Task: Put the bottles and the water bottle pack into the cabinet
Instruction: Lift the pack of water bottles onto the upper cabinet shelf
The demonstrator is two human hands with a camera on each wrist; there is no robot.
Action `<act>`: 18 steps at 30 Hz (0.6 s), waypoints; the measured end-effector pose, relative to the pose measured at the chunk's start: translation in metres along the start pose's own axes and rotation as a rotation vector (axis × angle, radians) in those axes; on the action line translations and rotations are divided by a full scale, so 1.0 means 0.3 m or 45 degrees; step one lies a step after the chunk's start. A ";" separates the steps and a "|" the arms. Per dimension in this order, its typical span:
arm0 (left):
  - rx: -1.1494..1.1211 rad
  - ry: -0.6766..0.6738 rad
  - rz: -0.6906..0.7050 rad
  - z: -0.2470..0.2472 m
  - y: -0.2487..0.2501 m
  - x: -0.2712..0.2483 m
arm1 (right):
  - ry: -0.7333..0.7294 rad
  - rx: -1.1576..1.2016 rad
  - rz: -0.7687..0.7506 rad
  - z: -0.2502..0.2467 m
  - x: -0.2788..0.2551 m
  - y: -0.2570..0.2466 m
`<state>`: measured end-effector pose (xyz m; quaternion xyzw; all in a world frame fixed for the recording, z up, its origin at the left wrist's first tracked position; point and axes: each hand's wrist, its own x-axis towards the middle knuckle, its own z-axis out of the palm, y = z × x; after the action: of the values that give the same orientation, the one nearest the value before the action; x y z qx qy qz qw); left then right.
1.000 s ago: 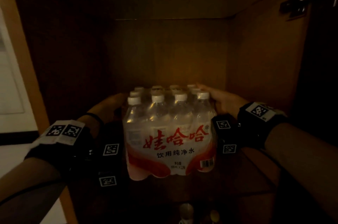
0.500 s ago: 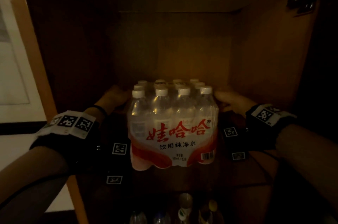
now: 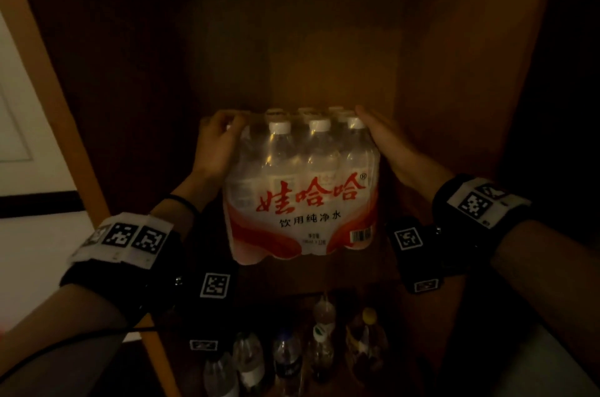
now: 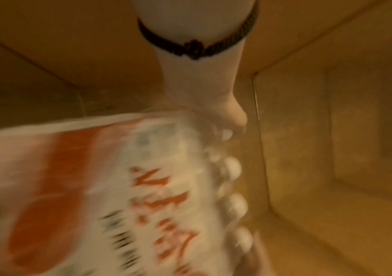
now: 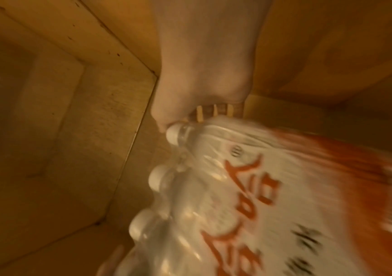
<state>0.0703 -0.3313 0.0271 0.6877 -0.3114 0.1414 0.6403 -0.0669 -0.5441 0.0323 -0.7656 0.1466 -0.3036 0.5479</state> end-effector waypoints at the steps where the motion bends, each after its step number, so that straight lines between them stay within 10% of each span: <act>1: 0.018 -0.007 0.036 -0.002 -0.008 -0.016 | 0.008 -0.009 -0.020 0.002 -0.021 0.005; 18: -0.081 -0.361 -0.028 -0.177 -0.042 -0.358 | 0.139 -0.116 0.253 0.175 -0.510 0.076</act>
<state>0.0066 -0.2533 -0.0391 0.6835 -0.3955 0.0256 0.6130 -0.1499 -0.4275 -0.0466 -0.7538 0.2648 -0.2821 0.5311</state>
